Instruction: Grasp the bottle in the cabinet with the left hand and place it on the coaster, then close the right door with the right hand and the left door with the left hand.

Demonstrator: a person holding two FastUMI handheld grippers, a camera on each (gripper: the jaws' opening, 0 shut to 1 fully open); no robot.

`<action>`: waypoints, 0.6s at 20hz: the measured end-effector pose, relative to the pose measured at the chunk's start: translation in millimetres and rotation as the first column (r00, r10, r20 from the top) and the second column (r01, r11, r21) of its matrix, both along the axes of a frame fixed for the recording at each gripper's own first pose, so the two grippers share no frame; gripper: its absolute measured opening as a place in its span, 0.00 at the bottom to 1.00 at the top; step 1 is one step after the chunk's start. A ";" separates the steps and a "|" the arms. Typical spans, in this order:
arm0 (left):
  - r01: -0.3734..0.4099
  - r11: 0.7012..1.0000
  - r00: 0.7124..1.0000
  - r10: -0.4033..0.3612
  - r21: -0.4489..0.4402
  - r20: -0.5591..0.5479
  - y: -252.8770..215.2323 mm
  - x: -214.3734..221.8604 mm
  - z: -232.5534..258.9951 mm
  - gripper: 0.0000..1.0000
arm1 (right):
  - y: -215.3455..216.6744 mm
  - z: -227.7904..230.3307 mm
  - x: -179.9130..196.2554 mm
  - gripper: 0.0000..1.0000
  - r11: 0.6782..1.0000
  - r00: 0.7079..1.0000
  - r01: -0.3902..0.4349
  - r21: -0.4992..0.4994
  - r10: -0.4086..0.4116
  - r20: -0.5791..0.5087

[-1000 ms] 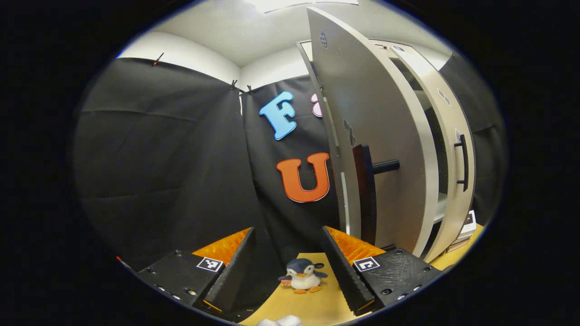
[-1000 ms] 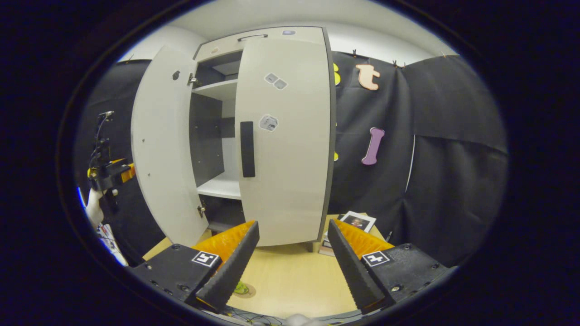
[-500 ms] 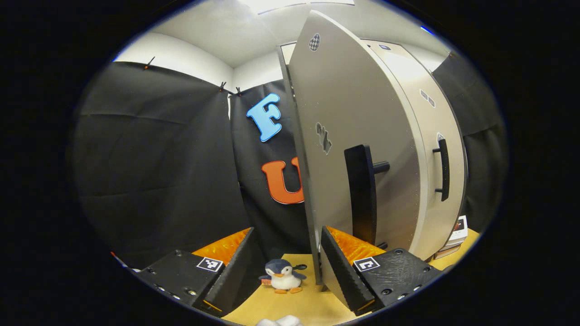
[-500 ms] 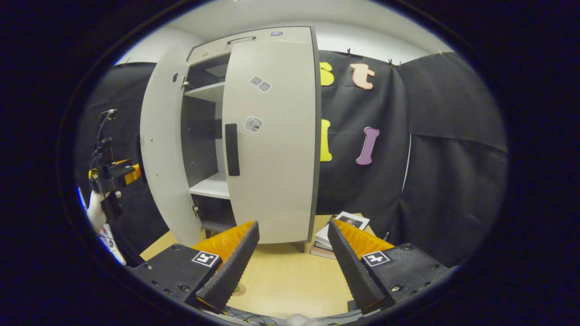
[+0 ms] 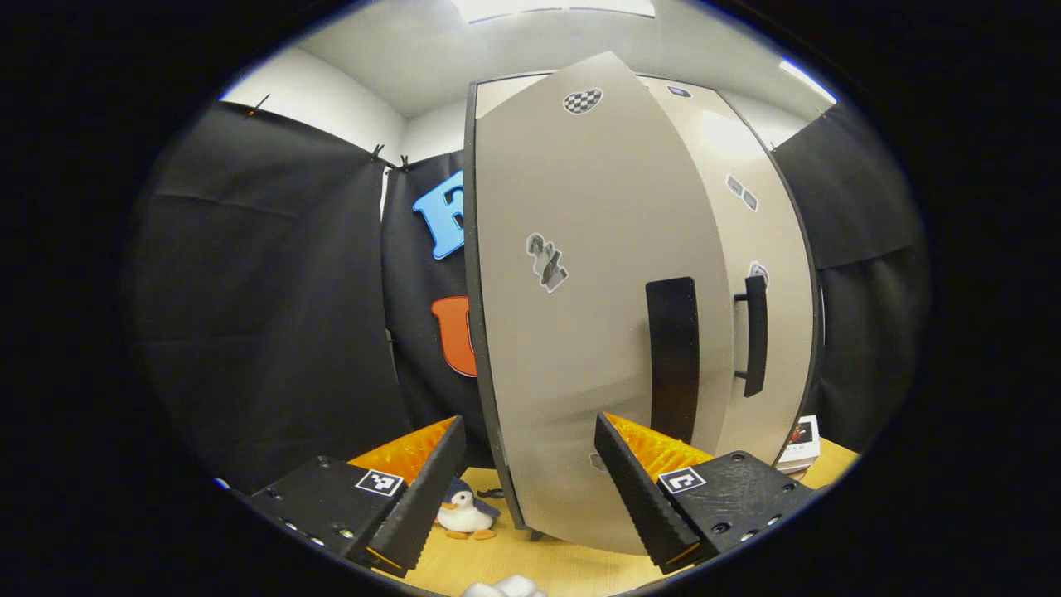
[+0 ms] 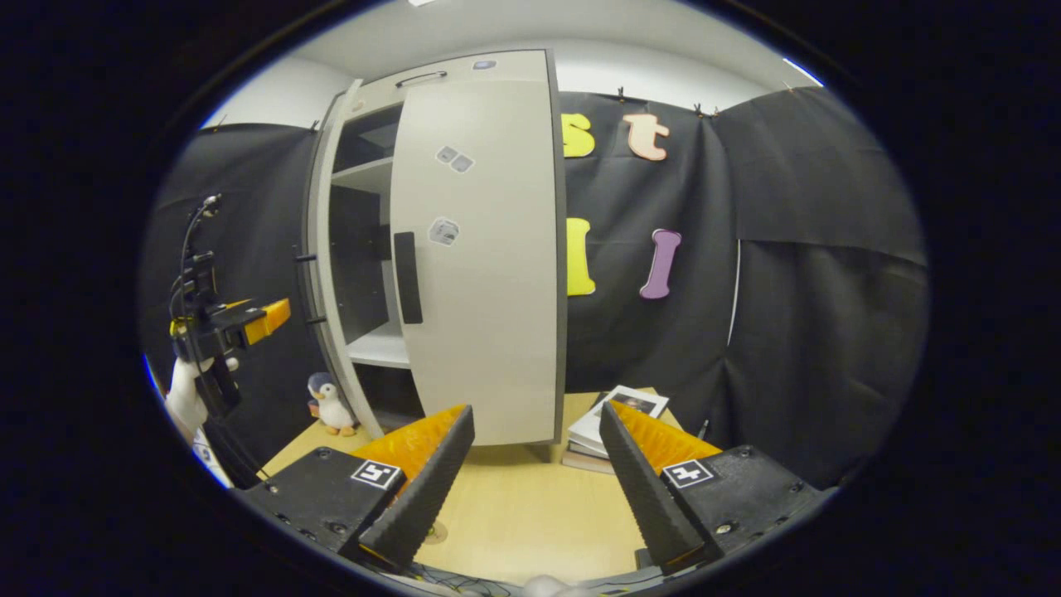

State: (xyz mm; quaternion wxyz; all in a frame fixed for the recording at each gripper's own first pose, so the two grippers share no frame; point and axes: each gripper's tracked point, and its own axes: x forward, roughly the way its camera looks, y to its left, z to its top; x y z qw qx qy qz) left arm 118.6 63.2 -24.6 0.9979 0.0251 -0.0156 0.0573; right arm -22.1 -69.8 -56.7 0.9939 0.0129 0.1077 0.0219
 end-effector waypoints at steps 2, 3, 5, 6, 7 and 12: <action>0.010 1.000 1.000 -0.010 0.008 -0.006 -3.9 -5.0 -1.1 0.95 | 2.3 2.7 0.9 1.00 1.000 1.000 0.000 0.003 0.000 0.010; 0.012 1.000 1.000 -0.012 0.008 -0.012 -5.4 -8.4 -2.7 0.96 | 3.6 2.6 1.8 1.00 1.000 1.000 -0.002 0.003 0.002 0.014; 0.020 1.000 0.999 -0.020 0.002 -0.029 -8.6 -14.4 -7.3 0.96 | 8.7 3.1 2.4 1.00 1.000 1.000 -0.008 0.004 0.008 0.018; 0.026 1.000 0.999 -0.026 0.000 -0.036 -10.7 -17.2 -9.3 0.96 | 11.9 3.5 3.7 1.00 1.000 1.000 -0.013 0.007 0.013 0.020; 0.032 0.999 0.999 -0.032 0.000 -0.040 -13.0 -19.8 -10.3 0.95 | 14.7 3.9 3.8 1.00 1.000 1.000 -0.018 0.007 0.018 0.021; 0.059 0.998 0.997 -0.059 -0.010 -0.041 -26.4 -39.6 -7.6 0.96 | 22.4 12.1 7.6 1.00 1.000 0.998 -0.025 0.001 0.025 0.054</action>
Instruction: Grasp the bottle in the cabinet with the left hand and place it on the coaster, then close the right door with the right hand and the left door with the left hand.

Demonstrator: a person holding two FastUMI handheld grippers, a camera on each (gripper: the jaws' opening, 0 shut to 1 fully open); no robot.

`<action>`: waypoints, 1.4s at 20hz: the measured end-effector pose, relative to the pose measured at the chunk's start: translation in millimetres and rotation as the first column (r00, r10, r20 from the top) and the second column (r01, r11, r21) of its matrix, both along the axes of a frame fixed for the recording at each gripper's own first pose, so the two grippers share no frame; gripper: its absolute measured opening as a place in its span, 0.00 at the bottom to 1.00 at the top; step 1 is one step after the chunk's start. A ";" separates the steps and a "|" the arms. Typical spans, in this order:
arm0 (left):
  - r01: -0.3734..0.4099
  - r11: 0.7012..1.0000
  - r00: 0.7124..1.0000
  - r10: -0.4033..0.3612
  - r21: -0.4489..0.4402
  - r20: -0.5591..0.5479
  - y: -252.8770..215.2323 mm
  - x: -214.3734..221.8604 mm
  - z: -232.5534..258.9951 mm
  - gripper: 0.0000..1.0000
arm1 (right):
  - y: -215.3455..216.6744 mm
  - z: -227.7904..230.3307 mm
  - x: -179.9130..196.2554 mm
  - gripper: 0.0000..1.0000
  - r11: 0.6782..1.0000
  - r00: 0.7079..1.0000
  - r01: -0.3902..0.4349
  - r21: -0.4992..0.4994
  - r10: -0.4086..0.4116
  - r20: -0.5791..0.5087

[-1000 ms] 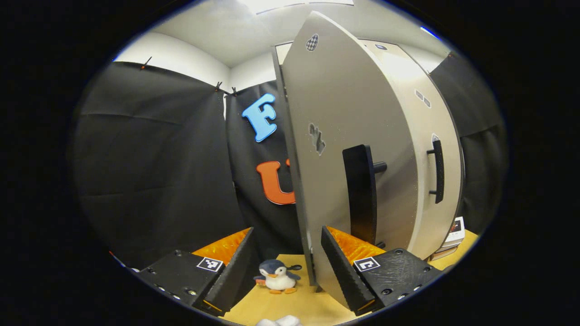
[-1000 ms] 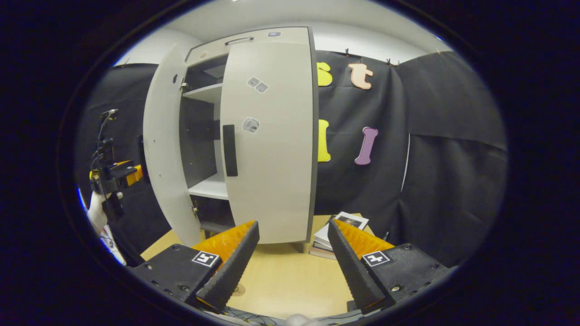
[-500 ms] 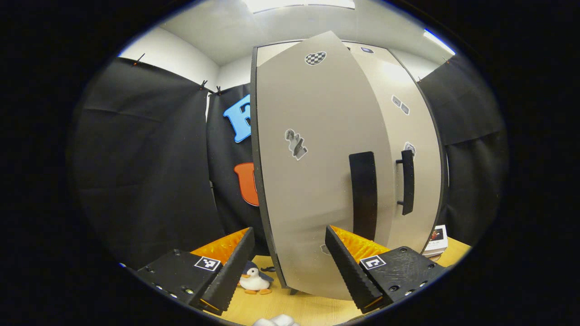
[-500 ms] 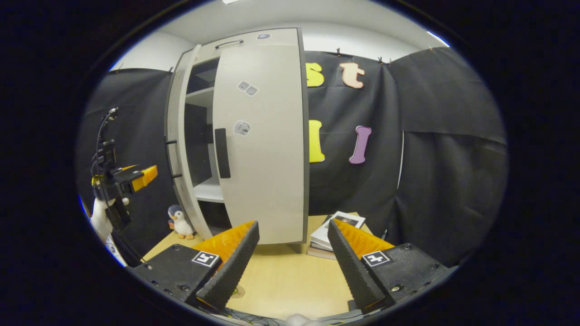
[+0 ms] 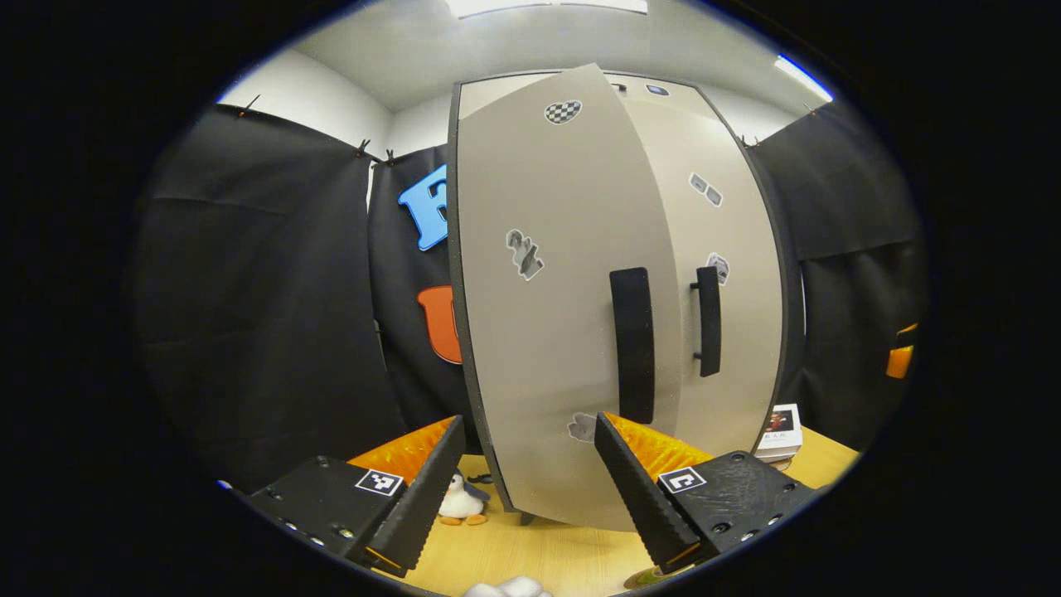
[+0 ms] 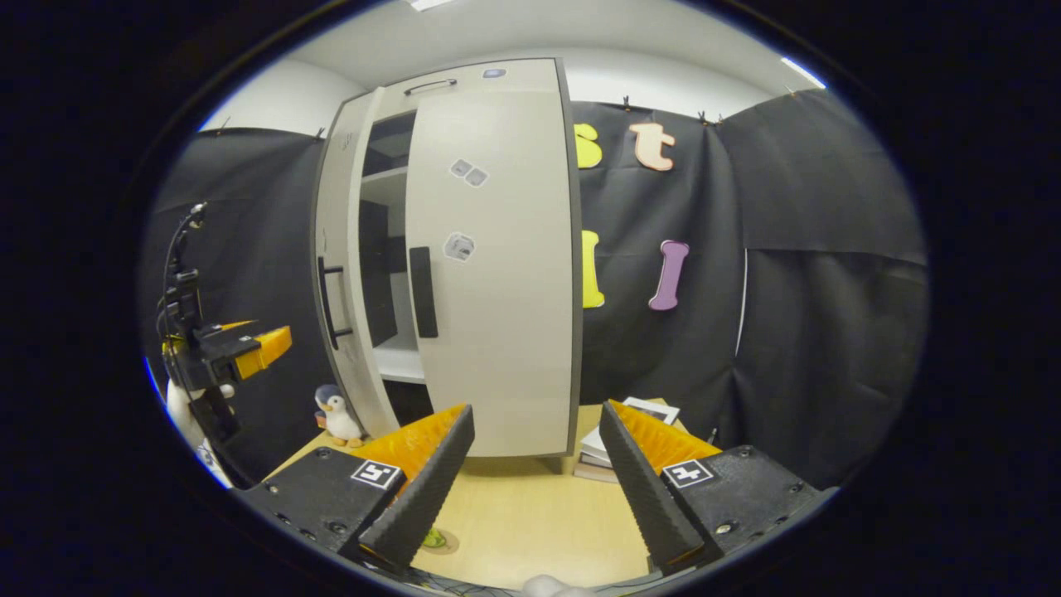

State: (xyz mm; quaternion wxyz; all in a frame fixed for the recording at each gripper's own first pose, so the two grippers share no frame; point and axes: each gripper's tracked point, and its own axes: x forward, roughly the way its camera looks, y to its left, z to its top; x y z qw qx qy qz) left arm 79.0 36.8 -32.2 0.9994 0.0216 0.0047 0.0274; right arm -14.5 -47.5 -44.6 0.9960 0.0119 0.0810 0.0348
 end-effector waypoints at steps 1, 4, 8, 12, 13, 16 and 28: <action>0.003 1.000 1.000 -0.003 -0.001 0.000 -1.7 -5.6 0.0 0.96 | 0.9 1.4 0.5 1.00 1.000 1.000 0.000 -0.003 0.000 0.008; 0.019 1.000 1.000 -0.019 0.002 -0.013 -10.4 -24.9 -2.6 0.96 | 0.0 2.1 2.2 1.00 1.000 1.000 0.003 -0.005 -0.003 0.018; 0.021 0.999 1.000 -0.020 0.035 -0.024 -12.8 -50.0 -9.2 0.96 | -6.4 1.4 3.0 1.00 1.000 1.000 0.021 0.000 -0.021 0.024; -0.019 0.999 1.000 0.020 0.032 -0.020 -7.8 -75.5 -18.2 0.96 | -12.6 1.7 0.5 1.00 0.999 0.998 0.045 -0.017 -0.044 0.043; -0.029 0.999 0.999 0.029 0.013 -0.026 -8.2 -81.8 -23.6 0.96 | -14.1 2.2 -0.3 1.00 0.998 0.997 0.052 -0.025 -0.051 0.052; -0.040 0.999 0.998 0.039 -0.002 -0.043 -9.7 -90.2 -38.0 0.96 | -10.9 -2.6 -2.7 1.00 0.998 0.997 0.055 -0.037 -0.053 0.060; 0.007 1.000 1.000 -0.007 -0.012 -0.029 -19.4 -87.4 -35.3 0.96 | 2.4 -7.0 -8.5 1.00 0.997 0.997 0.061 -0.047 -0.058 0.052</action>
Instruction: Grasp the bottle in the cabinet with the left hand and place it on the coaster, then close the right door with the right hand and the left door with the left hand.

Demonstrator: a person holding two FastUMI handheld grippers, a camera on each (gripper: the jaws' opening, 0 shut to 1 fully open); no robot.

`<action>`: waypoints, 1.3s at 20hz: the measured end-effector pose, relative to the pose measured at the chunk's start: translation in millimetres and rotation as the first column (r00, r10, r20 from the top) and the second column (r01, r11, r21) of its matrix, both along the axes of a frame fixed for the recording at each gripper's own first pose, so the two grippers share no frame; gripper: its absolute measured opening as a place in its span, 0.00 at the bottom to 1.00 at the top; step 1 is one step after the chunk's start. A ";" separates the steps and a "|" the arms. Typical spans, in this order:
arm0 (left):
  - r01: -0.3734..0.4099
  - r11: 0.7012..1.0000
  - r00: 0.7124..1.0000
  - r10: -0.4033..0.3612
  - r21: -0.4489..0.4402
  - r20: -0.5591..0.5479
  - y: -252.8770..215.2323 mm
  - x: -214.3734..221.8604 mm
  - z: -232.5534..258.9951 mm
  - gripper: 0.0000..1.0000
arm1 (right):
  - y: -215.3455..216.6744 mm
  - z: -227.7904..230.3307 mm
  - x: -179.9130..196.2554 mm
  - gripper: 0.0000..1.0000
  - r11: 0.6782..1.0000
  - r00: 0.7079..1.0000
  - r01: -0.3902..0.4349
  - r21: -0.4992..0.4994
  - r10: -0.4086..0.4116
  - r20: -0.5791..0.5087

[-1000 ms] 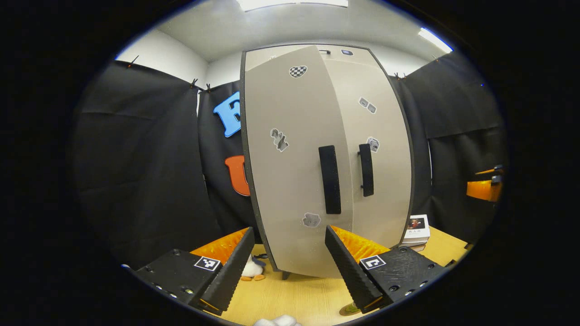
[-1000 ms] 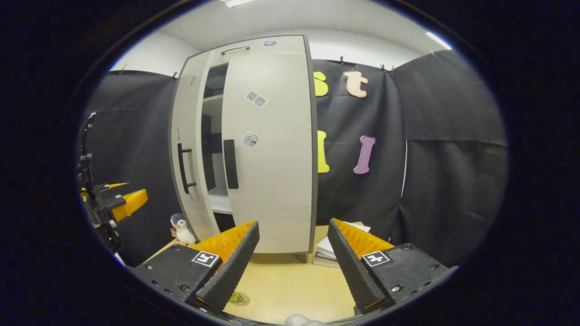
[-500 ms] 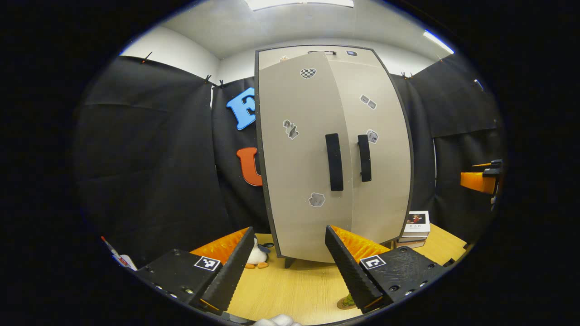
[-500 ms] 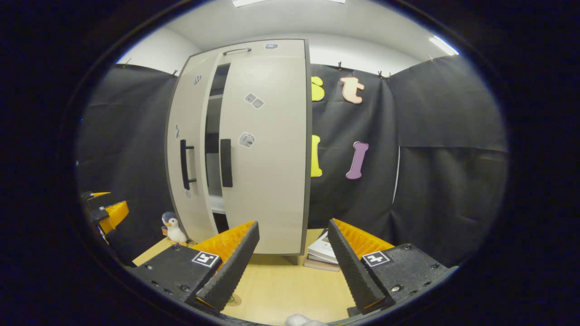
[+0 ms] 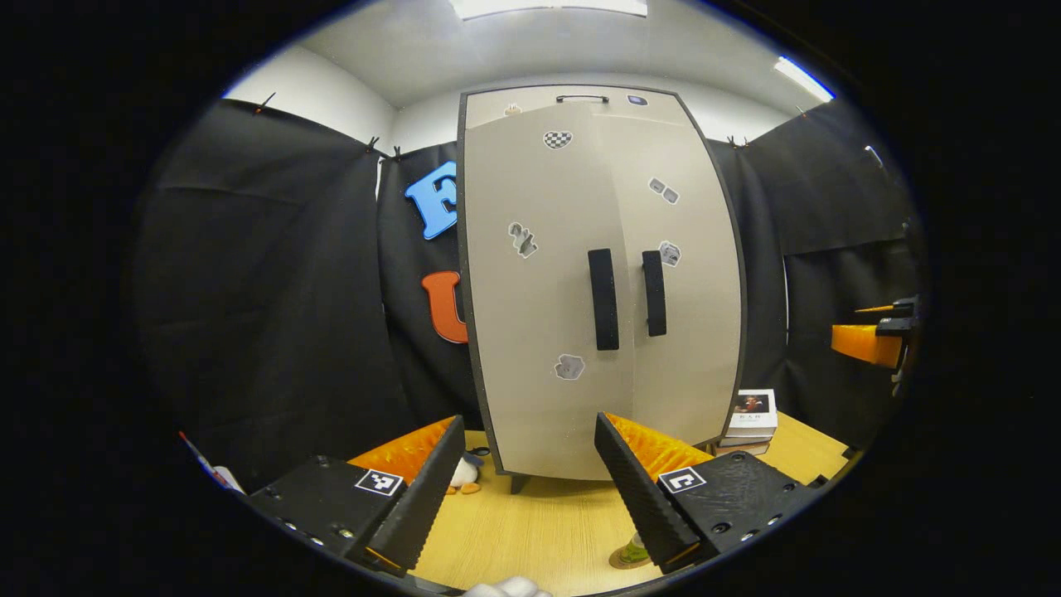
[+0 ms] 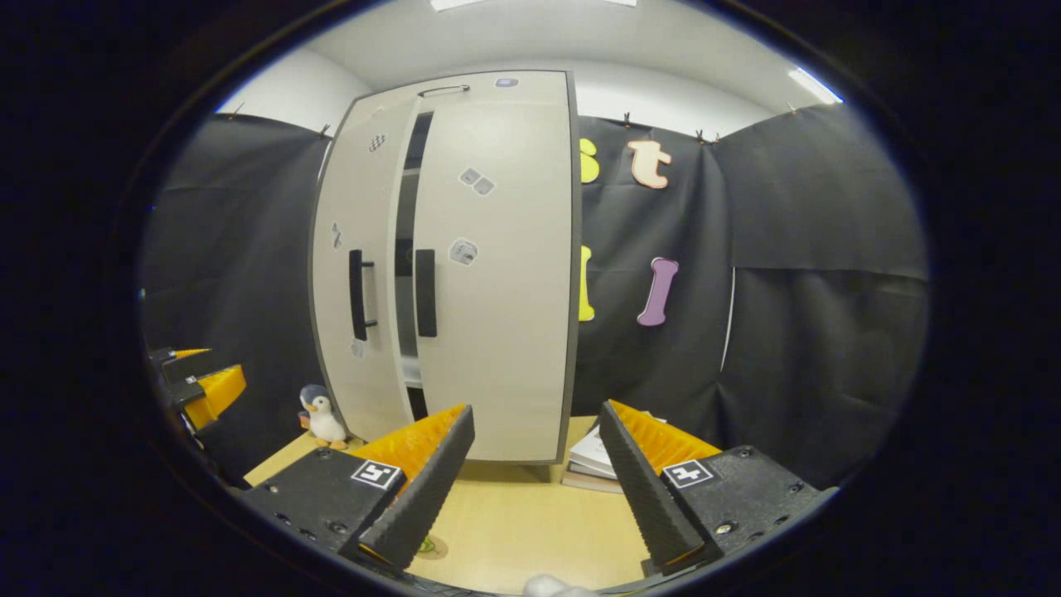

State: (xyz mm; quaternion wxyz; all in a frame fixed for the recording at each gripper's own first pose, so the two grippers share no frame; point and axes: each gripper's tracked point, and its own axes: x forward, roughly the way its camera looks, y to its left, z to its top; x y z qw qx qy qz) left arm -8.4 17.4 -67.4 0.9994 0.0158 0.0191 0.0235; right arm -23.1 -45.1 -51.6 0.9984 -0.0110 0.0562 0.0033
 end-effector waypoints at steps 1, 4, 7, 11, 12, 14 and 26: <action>0.003 1.000 1.000 -0.003 0.001 0.000 -0.6 0.8 0.1 0.96 | 0.5 0.1 0.2 1.00 1.000 1.000 0.005 0.005 -0.005 0.001; 0.013 1.000 1.000 -0.013 0.003 0.001 -0.8 1.8 0.3 0.96 | 9.0 -0.1 0.4 1.00 0.999 1.000 -0.006 0.032 0.006 -0.004; 0.017 1.000 1.000 -0.017 0.006 -0.003 0.6 1.9 -0.7 0.96 | 11.3 -0.4 -1.3 1.00 1.000 1.000 -0.005 0.018 0.005 0.001; 0.015 1.000 1.000 -0.015 0.014 -0.008 5.8 2.0 -3.8 0.96 | 13.7 -4.7 -2.7 1.00 1.000 1.000 -0.003 0.012 0.003 -0.006; 0.017 1.000 1.000 -0.016 0.015 -0.011 8.0 2.1 -5.2 0.96 | 13.8 -4.9 -3.2 1.00 1.000 1.000 0.001 0.011 -0.001 -0.008; 0.018 1.000 1.000 -0.018 0.015 -0.013 10.6 4.0 -6.6 0.96 | 13.9 -4.6 -4.9 1.00 1.000 1.000 0.009 0.007 -0.009 -0.006; 0.066 0.998 0.998 -0.066 0.010 0.000 18.8 6.5 -8.9 0.96 | 28.5 -1.6 -14.1 1.00 0.999 0.999 0.044 0.000 -0.044 0.018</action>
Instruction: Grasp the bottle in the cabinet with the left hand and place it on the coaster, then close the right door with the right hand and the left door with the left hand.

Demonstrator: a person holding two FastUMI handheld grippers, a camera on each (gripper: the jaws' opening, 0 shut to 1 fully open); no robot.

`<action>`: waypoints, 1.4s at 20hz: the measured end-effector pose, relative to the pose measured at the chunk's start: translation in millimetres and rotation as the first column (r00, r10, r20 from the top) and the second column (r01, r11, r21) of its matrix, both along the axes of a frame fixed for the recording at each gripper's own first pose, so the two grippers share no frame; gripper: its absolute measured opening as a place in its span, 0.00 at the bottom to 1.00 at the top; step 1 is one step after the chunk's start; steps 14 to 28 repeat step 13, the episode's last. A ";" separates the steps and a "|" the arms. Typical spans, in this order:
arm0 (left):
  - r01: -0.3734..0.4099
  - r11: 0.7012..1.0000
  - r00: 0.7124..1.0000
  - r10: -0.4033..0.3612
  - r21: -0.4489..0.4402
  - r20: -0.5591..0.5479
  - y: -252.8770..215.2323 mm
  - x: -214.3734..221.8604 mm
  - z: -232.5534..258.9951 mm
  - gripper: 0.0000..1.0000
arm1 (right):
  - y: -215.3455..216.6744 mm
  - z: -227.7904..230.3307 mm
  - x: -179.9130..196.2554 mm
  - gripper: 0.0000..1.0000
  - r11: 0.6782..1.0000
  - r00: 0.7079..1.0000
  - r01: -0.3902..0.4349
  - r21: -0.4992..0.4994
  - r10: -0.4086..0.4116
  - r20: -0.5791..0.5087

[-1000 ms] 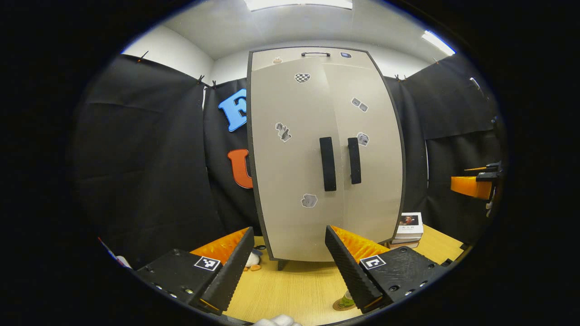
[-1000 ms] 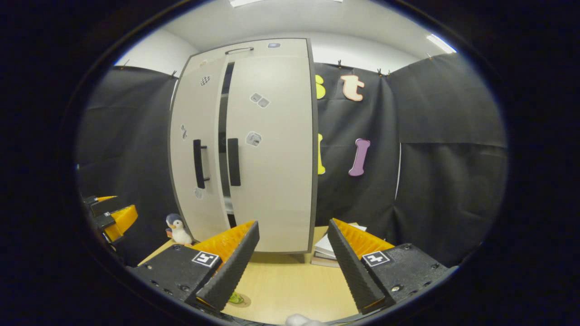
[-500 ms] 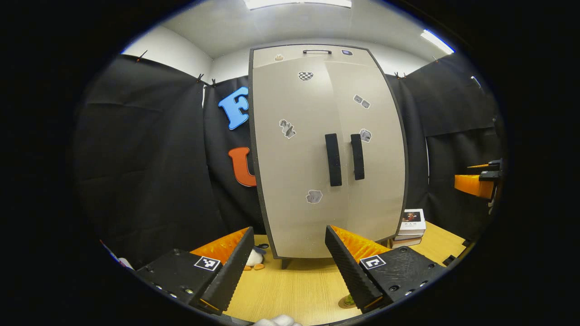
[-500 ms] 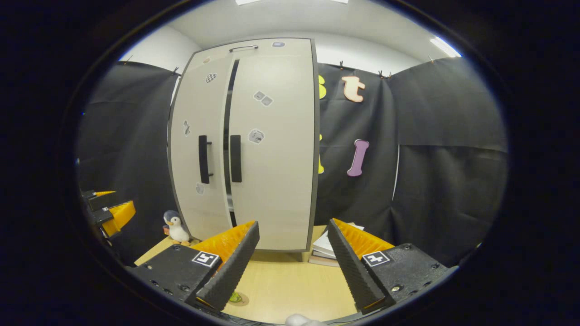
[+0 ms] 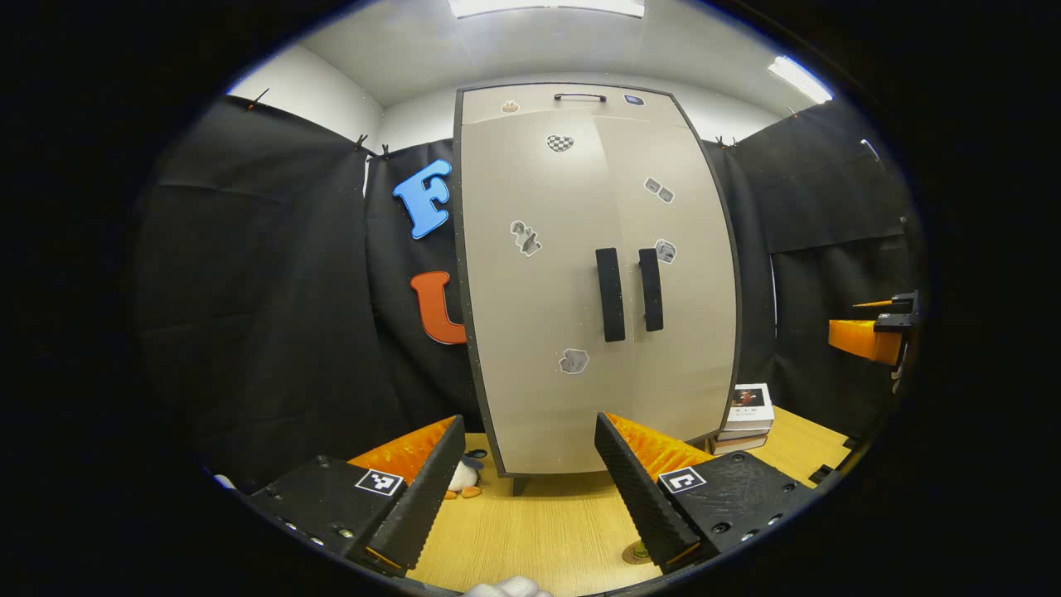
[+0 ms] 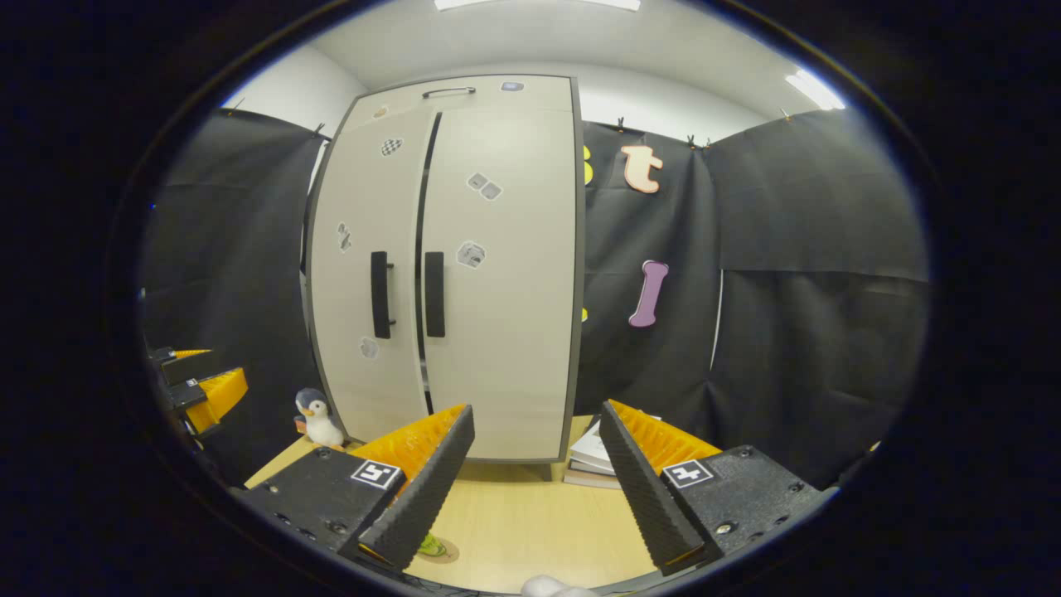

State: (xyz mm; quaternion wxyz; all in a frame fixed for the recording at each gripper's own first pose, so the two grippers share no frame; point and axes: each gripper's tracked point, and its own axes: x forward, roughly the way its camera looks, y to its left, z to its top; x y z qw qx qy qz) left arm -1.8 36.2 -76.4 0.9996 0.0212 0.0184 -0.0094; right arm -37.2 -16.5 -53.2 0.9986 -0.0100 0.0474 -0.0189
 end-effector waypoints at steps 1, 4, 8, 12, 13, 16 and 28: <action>0.003 1.000 1.000 -0.003 0.001 0.001 0.5 0.4 0.4 0.96 | 0.8 0.3 -1.5 1.00 1.000 1.000 0.003 -0.004 -0.003 0.001; 0.010 1.000 1.000 -0.010 0.001 0.006 2.2 0.8 0.1 0.96 | 3.4 2.1 -5.9 1.00 1.000 1.000 0.005 -0.015 -0.005 0.008; 0.013 1.000 1.000 -0.013 -0.003 0.019 5.6 -1.2 3.1 0.96 | 8.2 3.4 -8.6 1.00 1.000 1.000 0.003 -0.016 -0.002 0.015; 0.013 1.000 1.000 -0.013 -0.003 0.016 7.5 0.0 -1.7 0.96 | 13.0 2.8 -9.7 1.00 1.000 1.000 0.001 -0.025 0.000 0.014; 0.013 1.000 1.000 -0.013 -0.004 0.015 8.8 -0.2 -1.8 0.96 | 13.9 2.4 -9.4 1.00 1.000 1.000 0.000 -0.027 0.001 0.013; 0.013 1.000 1.000 -0.013 -0.004 0.015 8.8 -0.2 -1.8 0.96 | 13.9 2.4 -9.4 1.00 1.000 1.000 0.000 -0.027 0.001 0.013; 0.013 1.000 1.000 -0.013 -0.004 0.015 8.8 -0.2 -1.8 0.96 | 13.9 2.4 -9.4 1.00 1.000 1.000 0.000 -0.027 0.001 0.013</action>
